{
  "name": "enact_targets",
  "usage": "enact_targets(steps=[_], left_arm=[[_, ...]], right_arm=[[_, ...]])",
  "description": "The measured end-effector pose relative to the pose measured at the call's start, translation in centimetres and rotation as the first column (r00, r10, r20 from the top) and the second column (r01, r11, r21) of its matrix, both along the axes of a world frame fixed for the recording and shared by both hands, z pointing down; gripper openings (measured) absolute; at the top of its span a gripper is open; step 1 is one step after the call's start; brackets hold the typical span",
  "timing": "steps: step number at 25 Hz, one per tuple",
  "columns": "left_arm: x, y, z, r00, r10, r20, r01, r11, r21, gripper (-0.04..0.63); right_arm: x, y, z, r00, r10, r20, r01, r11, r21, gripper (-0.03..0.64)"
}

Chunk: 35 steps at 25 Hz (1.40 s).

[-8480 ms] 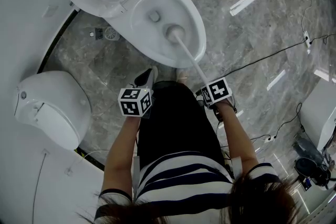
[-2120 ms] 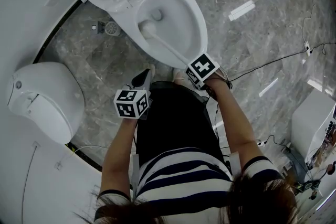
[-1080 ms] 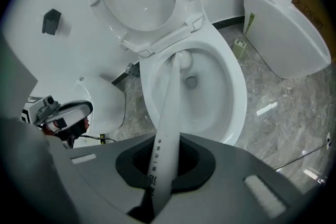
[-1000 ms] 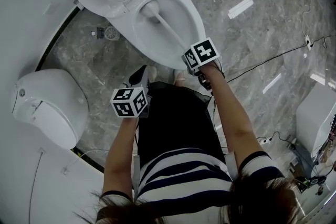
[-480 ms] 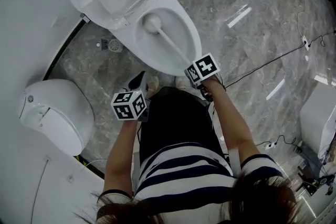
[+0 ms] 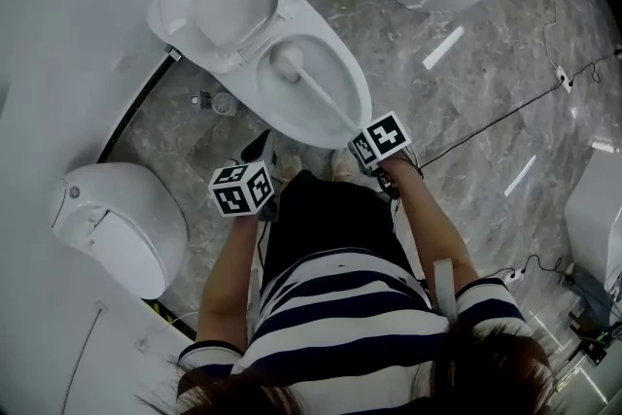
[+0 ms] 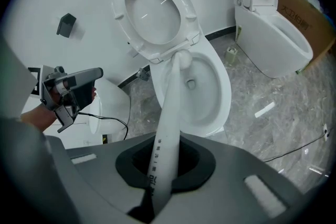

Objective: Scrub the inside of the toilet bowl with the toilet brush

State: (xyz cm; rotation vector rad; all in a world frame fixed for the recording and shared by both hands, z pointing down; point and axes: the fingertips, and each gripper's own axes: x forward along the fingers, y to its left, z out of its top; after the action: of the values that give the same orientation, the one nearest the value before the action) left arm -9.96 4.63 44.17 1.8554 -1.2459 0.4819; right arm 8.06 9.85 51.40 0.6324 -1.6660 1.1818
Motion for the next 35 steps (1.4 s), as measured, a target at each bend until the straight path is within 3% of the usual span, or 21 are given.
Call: enact_targets(steps=[9,20,35], left_arm=[[0.6,-0.3,-3.5,0.999,0.046,-0.005,-0.045,0.998,0.048,0.0],[1.0,-0.6,-8.0,0.996,0.083,-0.012,-0.081,0.99,0.112,0.0],[2.3,0.3,-9.5,0.991,0.134,-0.02,-0.13,0.982,0.134,0.0]], right_arm=[[0.2,0.5,-4.5,0.998,0.051,0.035,-0.054,0.995,0.084,0.022],[-0.2,1.0,-10.4,0.986,0.124,0.11,-0.146,0.965,0.217,0.021],[0.1,1.3,-13.9,0.977,0.14,0.16,-0.183,0.935,0.304,0.021]])
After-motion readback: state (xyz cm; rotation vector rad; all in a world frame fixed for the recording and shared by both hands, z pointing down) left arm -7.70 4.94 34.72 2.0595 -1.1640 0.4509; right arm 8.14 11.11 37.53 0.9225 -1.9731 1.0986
